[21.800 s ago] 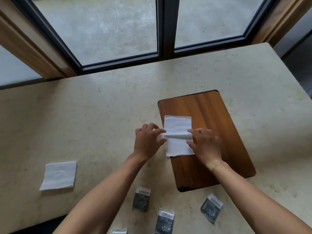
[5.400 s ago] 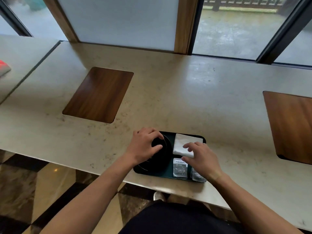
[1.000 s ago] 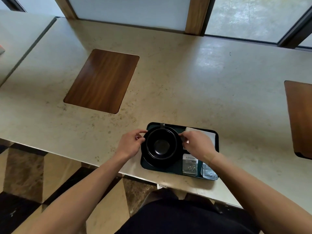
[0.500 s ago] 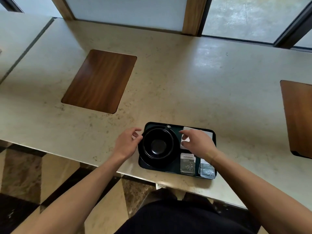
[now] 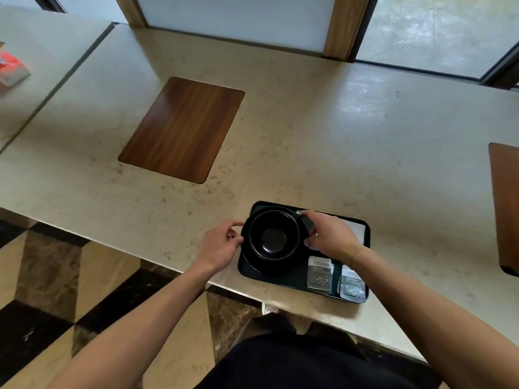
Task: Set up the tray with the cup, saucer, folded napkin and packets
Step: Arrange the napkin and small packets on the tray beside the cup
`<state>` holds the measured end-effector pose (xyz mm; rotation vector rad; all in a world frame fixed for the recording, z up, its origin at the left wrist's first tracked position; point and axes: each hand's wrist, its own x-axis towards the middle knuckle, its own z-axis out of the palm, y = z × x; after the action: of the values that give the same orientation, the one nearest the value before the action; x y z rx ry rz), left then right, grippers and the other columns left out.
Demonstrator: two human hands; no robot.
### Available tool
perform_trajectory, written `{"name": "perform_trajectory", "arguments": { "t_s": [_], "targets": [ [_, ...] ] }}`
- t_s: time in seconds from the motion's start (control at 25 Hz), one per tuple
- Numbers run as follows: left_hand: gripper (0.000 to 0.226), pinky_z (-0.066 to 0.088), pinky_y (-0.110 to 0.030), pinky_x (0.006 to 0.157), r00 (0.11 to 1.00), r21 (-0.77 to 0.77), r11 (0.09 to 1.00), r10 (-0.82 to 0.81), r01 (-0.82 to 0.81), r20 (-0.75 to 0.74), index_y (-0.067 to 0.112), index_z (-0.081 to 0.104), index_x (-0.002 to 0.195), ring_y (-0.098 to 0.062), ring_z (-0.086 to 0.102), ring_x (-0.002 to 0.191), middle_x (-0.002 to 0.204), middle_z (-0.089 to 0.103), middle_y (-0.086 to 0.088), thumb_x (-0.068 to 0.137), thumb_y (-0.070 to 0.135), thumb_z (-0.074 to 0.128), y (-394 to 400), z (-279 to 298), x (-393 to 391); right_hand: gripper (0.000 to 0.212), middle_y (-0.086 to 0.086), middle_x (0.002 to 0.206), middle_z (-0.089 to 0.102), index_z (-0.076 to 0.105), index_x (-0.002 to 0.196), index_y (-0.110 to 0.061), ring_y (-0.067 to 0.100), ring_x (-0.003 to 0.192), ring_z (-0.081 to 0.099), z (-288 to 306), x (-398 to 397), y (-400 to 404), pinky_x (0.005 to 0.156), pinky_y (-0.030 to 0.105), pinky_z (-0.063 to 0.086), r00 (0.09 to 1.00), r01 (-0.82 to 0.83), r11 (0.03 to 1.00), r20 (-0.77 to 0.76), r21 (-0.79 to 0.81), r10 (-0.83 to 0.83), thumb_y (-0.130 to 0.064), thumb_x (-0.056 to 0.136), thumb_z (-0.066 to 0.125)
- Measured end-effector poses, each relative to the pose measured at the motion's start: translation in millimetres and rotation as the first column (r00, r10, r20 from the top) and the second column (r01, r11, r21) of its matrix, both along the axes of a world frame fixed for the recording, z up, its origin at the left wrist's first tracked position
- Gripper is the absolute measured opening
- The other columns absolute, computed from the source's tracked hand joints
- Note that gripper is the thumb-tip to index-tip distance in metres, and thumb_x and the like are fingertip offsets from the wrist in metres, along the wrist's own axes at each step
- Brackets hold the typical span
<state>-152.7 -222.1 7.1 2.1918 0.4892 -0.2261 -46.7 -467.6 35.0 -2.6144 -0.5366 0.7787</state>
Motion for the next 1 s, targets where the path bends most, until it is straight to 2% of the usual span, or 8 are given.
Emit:
{"name": "perform_trajectory", "arguments": {
  "t_s": [0.12, 0.2, 0.32, 0.4, 0.52, 0.68, 0.8, 1.0],
  "targets": [
    [0.032, 0.047, -0.016, 0.074, 0.998, 0.039, 0.997, -0.061, 0.061, 0.004, 0.032, 0.066, 0.116, 0.000, 0.063, 0.078, 0.082, 0.069, 0.010, 0.088, 0.018, 0.067, 3.2, 0.5, 19.2, 0.067, -0.007, 0.084, 0.069, 0.044, 0.132, -0.031, 0.018, 0.082, 0.064, -0.7, -8.0, -7.7, 0.067, 0.039, 0.056, 0.998, 0.050, 0.999, -0.031, 0.014, -0.050, -0.024, 0.072, 0.075],
    [0.031, 0.044, -0.010, 0.069, 0.996, 0.051, 0.995, -0.091, 0.090, 0.012, 0.034, 0.067, 0.115, 0.004, 0.062, 0.073, 0.078, 0.067, 0.014, 0.089, 0.017, 0.065, 3.8, 0.8, 30.7, 0.060, -0.008, 0.081, 0.070, 0.046, 0.128, -0.029, 0.016, 0.080, 0.064, -2.8, -13.6, -12.1, 0.061, 0.034, 0.053, 0.998, 0.063, 0.998, -0.013, 0.004, -0.063, -0.026, 0.074, 0.075],
    [0.027, 0.051, -0.022, 0.073, 0.993, 0.047, 0.992, -0.119, 0.118, 0.027, 0.035, 0.070, 0.109, -0.001, 0.064, 0.072, 0.078, 0.068, 0.012, 0.090, 0.016, 0.063, 2.3, 1.1, 45.8, 0.046, -0.009, 0.083, 0.070, 0.050, 0.116, -0.025, 0.017, 0.078, 0.061, -4.3, -19.9, -15.8, 0.056, 0.031, 0.048, 0.998, 0.065, 0.997, 0.021, -0.028, -0.065, -0.032, 0.077, 0.072],
    [0.023, 0.054, -0.030, 0.077, 0.991, 0.059, 0.990, -0.131, 0.129, 0.036, 0.032, 0.071, 0.106, -0.008, 0.065, 0.075, 0.081, 0.069, 0.007, 0.090, 0.018, 0.064, 1.2, 2.1, 53.7, 0.040, -0.009, 0.086, 0.070, 0.051, 0.110, -0.025, 0.018, 0.080, 0.061, -4.0, -22.3, -17.0, 0.059, 0.032, 0.049, 0.998, 0.057, 0.997, 0.022, -0.044, -0.056, -0.034, 0.077, 0.070],
    [0.020, 0.054, -0.030, 0.077, 0.989, 0.091, 0.987, -0.136, 0.131, 0.051, 0.030, 0.069, 0.109, -0.007, 0.064, 0.079, 0.088, 0.068, 0.009, 0.091, 0.024, 0.063, 3.0, 3.4, 53.5, 0.034, -0.012, 0.086, 0.069, 0.054, 0.106, -0.029, 0.015, 0.083, 0.061, -3.3, -19.9, -19.6, 0.065, 0.033, 0.052, 0.998, 0.055, 0.997, 0.028, -0.052, -0.054, -0.038, 0.077, 0.069],
    [0.024, 0.050, -0.024, 0.075, 0.995, 0.103, 0.991, -0.086, 0.082, 0.043, 0.027, 0.065, 0.115, -0.002, 0.062, 0.081, 0.092, 0.068, 0.009, 0.091, 0.031, 0.062, 10.3, 0.9, 25.2, 0.047, -0.015, 0.097, 0.065, 0.053, 0.120, -0.034, 0.011, 0.089, 0.059, -3.0, -11.4, -18.2, 0.067, 0.032, 0.051, 0.995, 0.063, 0.998, 0.073, 0.025, -0.064, -0.036, 0.077, 0.071],
    [0.024, 0.048, -0.017, 0.073, 0.996, 0.040, 0.996, -0.084, 0.084, 0.014, 0.032, 0.064, 0.113, 0.002, 0.062, 0.078, 0.087, 0.068, 0.015, 0.089, 0.029, 0.065, 13.4, 2.7, 5.9, 0.060, -0.013, 0.107, 0.065, 0.049, 0.131, -0.033, 0.013, 0.099, 0.059, -3.6, -6.9, -11.5, 0.072, 0.034, 0.054, 0.996, 0.017, 0.998, 0.088, 0.053, -0.022, -0.033, 0.076, 0.073],
    [0.031, 0.045, -0.010, 0.071, 0.997, -0.022, 0.997, -0.075, 0.075, 0.010, 0.035, 0.064, 0.111, 0.005, 0.063, 0.076, 0.083, 0.069, 0.013, 0.085, 0.020, 0.071, 11.0, 6.5, 3.1, 0.062, -0.009, 0.107, 0.067, 0.047, 0.134, -0.030, 0.016, 0.099, 0.060, -5.3, -8.5, -7.7, 0.076, 0.036, 0.054, 0.996, -0.004, 1.000, 0.091, 0.017, 0.003, -0.029, 0.077, 0.073]
  ]
}}
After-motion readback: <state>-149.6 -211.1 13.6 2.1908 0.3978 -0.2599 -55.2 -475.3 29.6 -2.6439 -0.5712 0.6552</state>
